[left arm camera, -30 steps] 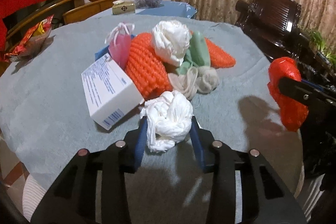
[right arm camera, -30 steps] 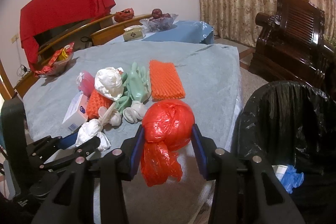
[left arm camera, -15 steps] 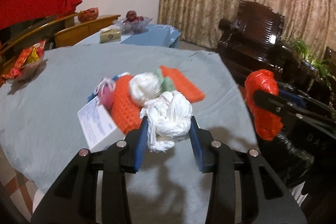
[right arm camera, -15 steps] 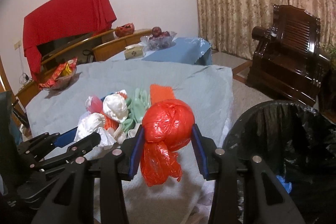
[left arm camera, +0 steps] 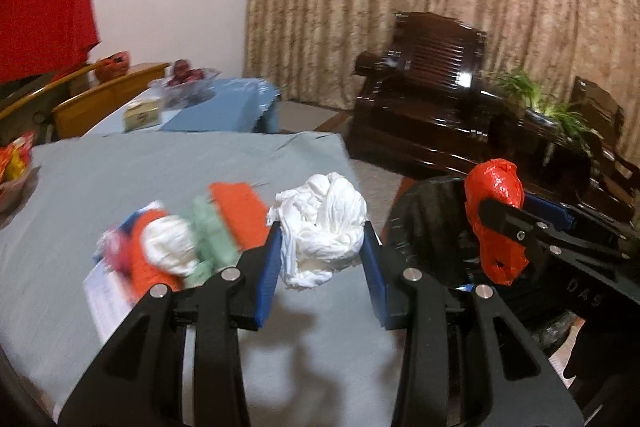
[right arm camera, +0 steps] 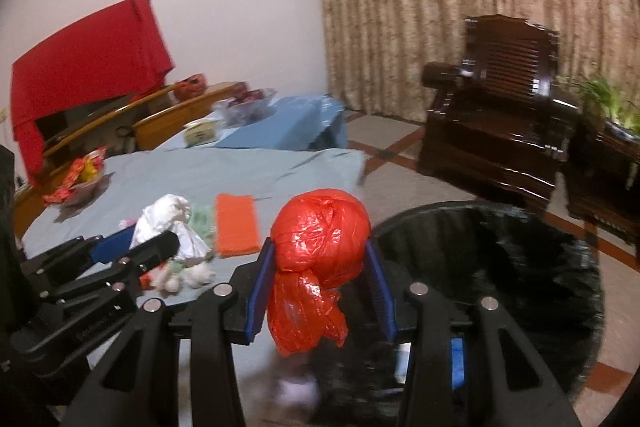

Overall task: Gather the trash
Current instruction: 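Drop the red bag and white tissue into the bin, opening both grippers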

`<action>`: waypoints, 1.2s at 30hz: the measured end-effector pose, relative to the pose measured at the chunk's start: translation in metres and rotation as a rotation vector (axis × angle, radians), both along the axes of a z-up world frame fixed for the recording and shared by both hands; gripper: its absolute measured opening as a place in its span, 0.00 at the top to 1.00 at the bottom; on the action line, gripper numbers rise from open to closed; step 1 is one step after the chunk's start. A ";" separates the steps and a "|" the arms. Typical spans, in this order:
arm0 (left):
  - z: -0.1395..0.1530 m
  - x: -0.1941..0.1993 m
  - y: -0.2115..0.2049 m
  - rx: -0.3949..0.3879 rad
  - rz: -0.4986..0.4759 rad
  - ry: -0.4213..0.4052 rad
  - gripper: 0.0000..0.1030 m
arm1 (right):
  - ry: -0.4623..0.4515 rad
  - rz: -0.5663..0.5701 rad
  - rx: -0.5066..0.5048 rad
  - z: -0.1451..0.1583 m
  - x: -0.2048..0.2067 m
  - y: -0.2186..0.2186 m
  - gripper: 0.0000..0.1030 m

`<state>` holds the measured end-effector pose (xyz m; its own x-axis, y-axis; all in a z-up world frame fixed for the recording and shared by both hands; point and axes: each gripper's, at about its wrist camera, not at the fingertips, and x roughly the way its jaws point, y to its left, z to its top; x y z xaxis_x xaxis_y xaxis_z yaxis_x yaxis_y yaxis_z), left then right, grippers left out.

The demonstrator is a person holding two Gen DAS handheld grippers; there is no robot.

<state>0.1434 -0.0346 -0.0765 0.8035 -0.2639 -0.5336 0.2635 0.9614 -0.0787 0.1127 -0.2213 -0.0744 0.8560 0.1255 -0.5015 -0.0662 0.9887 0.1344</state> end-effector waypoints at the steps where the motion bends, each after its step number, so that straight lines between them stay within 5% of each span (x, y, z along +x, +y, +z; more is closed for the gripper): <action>1: 0.001 0.002 -0.010 -0.004 -0.021 -0.002 0.64 | 0.001 -0.022 -0.004 0.000 -0.002 -0.009 0.57; 16: -0.005 0.024 -0.128 -0.008 -0.245 0.009 0.63 | 0.039 -0.245 -0.036 -0.015 -0.013 -0.104 0.57; 20: -0.010 0.030 -0.146 -0.010 -0.285 0.026 0.54 | 0.050 -0.269 -0.041 -0.020 -0.015 -0.113 0.54; 23: -0.012 0.033 -0.150 -0.016 -0.305 0.032 0.29 | 0.056 -0.291 -0.046 -0.024 -0.017 -0.120 0.41; 28: -0.008 0.033 -0.141 -0.026 -0.287 0.020 0.19 | 0.035 -0.327 -0.058 -0.025 -0.027 -0.126 0.07; 36: 0.002 0.027 -0.103 -0.022 -0.195 0.006 0.10 | 0.023 -0.319 -0.021 -0.020 -0.029 -0.114 0.06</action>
